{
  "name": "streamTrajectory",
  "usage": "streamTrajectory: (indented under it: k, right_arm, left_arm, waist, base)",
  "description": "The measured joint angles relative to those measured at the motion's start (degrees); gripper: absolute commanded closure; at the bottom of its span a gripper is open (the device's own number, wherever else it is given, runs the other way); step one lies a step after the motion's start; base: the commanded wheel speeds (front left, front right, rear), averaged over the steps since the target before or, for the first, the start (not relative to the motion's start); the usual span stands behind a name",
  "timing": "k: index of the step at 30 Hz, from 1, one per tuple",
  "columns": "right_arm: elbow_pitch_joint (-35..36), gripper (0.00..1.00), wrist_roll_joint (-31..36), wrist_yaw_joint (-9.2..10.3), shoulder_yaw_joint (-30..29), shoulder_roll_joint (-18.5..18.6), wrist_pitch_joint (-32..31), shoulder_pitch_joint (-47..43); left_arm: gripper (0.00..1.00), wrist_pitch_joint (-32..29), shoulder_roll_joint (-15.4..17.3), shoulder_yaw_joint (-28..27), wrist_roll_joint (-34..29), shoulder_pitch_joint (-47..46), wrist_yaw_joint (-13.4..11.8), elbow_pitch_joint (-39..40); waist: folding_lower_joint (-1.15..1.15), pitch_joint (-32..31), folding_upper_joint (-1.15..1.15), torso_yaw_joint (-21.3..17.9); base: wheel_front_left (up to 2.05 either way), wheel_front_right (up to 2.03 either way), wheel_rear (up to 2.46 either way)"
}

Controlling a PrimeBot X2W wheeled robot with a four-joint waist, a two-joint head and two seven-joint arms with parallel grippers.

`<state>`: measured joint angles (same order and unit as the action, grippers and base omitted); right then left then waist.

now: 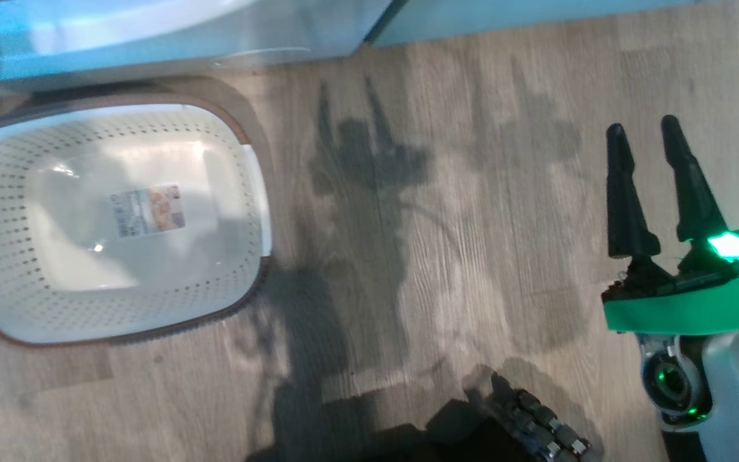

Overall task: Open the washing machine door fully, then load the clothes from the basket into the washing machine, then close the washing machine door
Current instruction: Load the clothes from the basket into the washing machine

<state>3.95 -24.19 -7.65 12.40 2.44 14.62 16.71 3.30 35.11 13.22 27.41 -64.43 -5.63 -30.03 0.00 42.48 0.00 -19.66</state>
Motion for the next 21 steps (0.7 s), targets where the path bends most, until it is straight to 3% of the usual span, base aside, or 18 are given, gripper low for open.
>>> streamTrajectory:
  k: [15, 21]
  right_arm:
    - [-0.6, 0.0, 6.7, 0.0, -6.4, 0.0, 0.0, -3.8]
    - [-0.8, 0.0, 9.0, 0.0, -8.0, 0.0, 0.0, -5.4]
  left_arm:
    - [0.0, 9.1, -4.5, -1.7, -0.1, 37.2, -13.8, 32.6]
    - [0.0, 10.4, -7.2, -1.4, -0.5, 46.0, -15.4, 37.3]
  waist:
    - [0.0, -8.6, 0.0, 7.1]
    - [-0.01, -11.8, 0.0, 9.4]
  base:
    - [0.0, 0.0, 0.0]
    - [0.0, 0.0, 0.0]
